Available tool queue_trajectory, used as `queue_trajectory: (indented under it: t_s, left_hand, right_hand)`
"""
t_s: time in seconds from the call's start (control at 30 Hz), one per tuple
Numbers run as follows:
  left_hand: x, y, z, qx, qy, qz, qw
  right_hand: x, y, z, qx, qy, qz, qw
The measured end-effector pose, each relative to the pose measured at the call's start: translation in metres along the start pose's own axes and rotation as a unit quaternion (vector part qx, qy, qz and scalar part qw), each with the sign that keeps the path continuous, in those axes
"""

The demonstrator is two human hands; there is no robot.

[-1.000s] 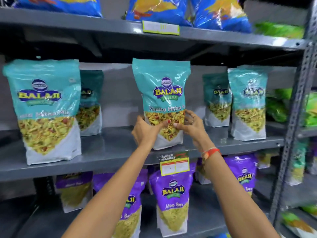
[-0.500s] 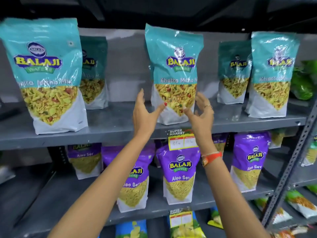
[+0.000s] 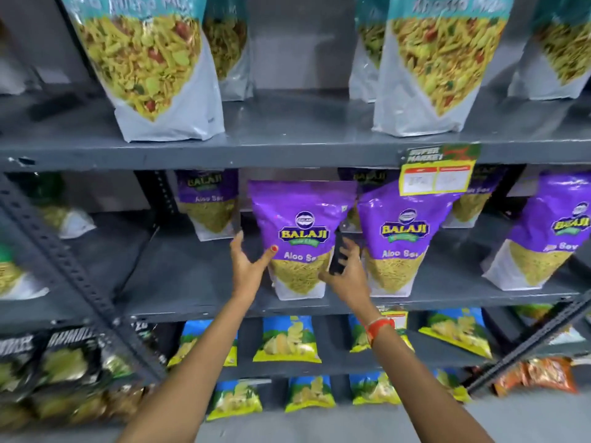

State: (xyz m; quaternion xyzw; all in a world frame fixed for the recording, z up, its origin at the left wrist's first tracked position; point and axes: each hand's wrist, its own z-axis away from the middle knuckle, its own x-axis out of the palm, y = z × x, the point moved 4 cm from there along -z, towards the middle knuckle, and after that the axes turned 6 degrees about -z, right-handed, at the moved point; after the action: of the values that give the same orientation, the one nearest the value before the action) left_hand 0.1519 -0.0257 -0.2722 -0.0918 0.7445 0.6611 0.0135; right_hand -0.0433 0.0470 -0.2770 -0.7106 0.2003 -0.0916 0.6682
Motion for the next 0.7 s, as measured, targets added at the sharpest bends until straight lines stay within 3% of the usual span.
queue_trajectory:
  t_s: [0.1,0.17,0.23,0.37,0.7]
  left_hand:
    - [0.013,-0.037,-0.008,-0.102,-0.12,0.003,0.987]
    - [0.023,-0.041,-0.003,-0.1,-0.204,-0.012,0.974]
    - [0.03,-0.042,0.001,-0.088,-0.231,-0.023,0.969]
    - [0.017,-0.053,-0.008,-0.028,-0.174,-0.014,0.984]
    - [-0.096,-0.063,-0.053,0.031,-0.106,-0.065,0.992]
  right_hand:
    - [0.015,0.031,-0.012,0.053,-0.048,0.028,0.997]
    - [0.021,0.043,-0.017,0.051,-0.059,0.003,0.997]
    - [0.026,0.051,-0.021,0.035,-0.042,-0.003,0.998]
    - [0.033,0.046,-0.022,0.001,-0.011,-0.009,1.0]
    - [0.138,0.022,-0.016,-0.044,-0.062,-0.064,0.995]
